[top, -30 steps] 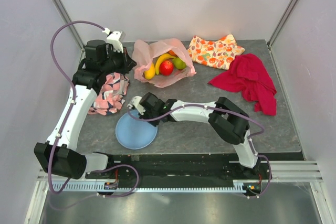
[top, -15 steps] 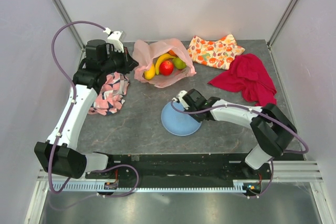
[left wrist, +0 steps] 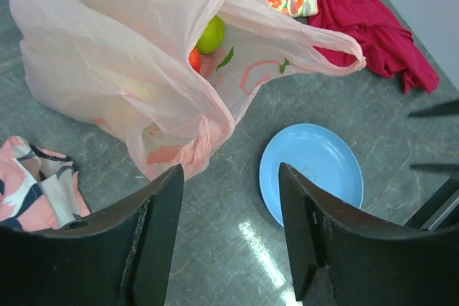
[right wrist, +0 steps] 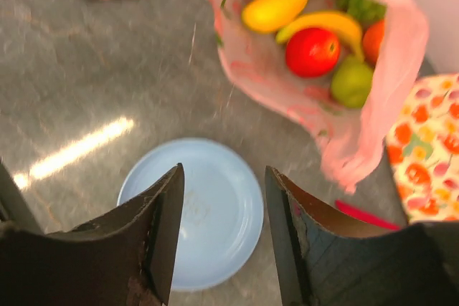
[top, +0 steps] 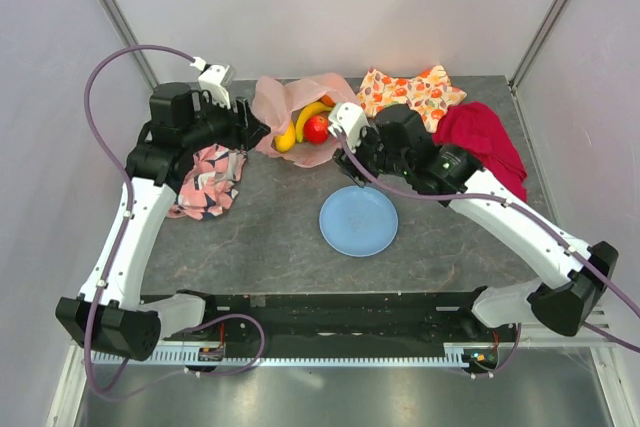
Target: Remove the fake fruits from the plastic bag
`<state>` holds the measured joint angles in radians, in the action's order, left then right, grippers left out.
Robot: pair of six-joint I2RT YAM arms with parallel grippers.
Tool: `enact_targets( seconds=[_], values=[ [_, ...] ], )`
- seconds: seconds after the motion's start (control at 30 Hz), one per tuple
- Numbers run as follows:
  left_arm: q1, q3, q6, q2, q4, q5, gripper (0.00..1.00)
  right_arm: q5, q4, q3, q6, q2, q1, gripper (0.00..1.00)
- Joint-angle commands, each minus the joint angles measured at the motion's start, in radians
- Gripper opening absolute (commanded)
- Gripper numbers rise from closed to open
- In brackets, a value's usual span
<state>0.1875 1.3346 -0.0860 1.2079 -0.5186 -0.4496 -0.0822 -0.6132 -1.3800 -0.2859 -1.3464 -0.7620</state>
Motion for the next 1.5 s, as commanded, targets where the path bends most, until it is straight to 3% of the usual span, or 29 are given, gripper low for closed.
enact_targets(
  seconds=[0.0,0.3,0.5,0.53,0.57,0.67,0.8,0.9,1.0,1.13,1.3,1.47],
  values=[
    [0.004,-0.015,0.115,-0.010,-0.023,-0.024,0.64,0.014,0.073,-0.074,-0.004,-0.181,0.004,0.57],
    [0.052,0.054,0.198,0.188,0.005,-0.026,0.61,0.062,0.161,-0.365,0.108,-0.572,0.207,0.55],
    [0.133,0.066,0.261,0.242,-0.011,-0.008,0.52,0.119,0.188,-0.337,0.082,-0.606,0.247,0.54],
    [0.142,0.057,0.270,0.236,-0.024,-0.006,0.48,0.119,0.191,-0.317,0.083,-0.597,0.245,0.55],
    [0.159,0.026,0.275,0.228,-0.029,0.005,0.32,0.121,0.193,-0.297,0.090,-0.587,0.245,0.54],
    [0.173,-0.026,0.285,0.188,-0.064,0.046,0.02,0.143,0.197,-0.202,0.093,-0.509,0.245,0.55],
    [0.170,-0.057,0.235,0.078,-0.110,0.057,0.02,0.223,0.190,-0.038,0.041,-0.392,0.247,0.56],
    [0.155,-0.066,0.181,-0.025,-0.152,-0.015,0.02,0.255,0.178,0.060,0.007,-0.291,0.251,0.56],
    [0.144,-0.101,0.134,-0.093,-0.147,-0.024,0.02,0.196,0.159,0.093,-0.012,-0.226,0.251,0.56],
    [0.135,-0.153,0.108,-0.055,-0.112,-0.018,0.01,-0.066,0.136,0.001,0.010,-0.235,0.244,0.54],
    [0.132,-0.167,0.013,0.005,-0.049,0.003,0.02,-0.235,0.089,-0.177,-0.025,-0.336,0.185,0.51],
    [0.124,-0.143,-0.060,0.045,-0.024,0.090,0.02,-0.324,0.033,-0.208,-0.064,-0.404,0.139,0.45]
  ],
)
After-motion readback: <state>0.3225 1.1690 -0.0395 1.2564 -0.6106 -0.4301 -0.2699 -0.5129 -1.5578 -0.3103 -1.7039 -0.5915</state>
